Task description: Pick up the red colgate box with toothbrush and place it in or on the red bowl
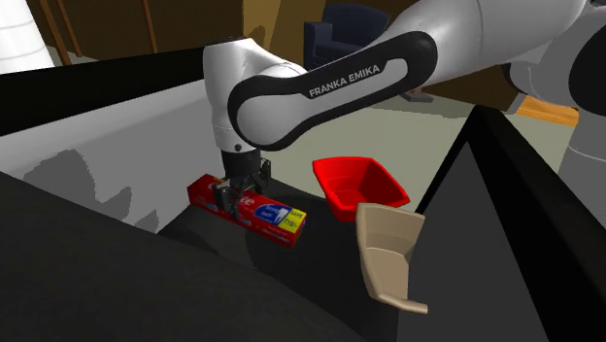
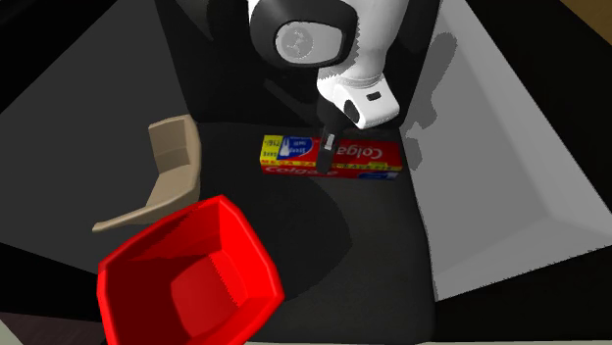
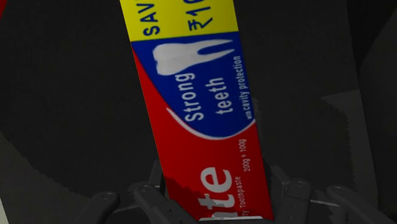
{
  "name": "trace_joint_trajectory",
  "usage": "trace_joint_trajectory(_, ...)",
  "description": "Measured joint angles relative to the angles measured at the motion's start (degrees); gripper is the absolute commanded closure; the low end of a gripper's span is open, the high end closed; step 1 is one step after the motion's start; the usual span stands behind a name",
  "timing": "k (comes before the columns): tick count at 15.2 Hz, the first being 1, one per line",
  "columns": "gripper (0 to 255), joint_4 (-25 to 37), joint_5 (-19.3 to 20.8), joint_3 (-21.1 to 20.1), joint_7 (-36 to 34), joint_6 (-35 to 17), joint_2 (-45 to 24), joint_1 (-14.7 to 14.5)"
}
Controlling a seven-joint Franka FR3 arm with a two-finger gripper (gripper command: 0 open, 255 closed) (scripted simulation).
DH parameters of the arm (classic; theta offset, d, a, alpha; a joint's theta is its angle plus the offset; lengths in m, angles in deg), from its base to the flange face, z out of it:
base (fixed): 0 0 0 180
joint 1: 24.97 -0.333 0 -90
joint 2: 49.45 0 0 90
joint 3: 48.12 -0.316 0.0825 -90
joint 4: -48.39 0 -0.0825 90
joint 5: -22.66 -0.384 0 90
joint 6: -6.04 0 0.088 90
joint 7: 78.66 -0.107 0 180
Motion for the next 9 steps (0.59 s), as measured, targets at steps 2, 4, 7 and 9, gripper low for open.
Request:
trace_joint_trajectory(2, 255, 1.4, -0.1, -0.1, 0.1, 1.5, 0.2, 0.0)
trace_joint_trajectory(4, 255, 2.0, -0.4, -0.2, 0.2, 2.9, 0.9, 0.0)
trace_joint_trajectory(7, 255, 3.4, -0.8, -0.3, 0.4, 5.0, 1.7, 0.1)
trace_joint_trajectory(9, 255, 4.2, -1.0, -0.4, 0.5, 6.3, 2.2, 0.1)
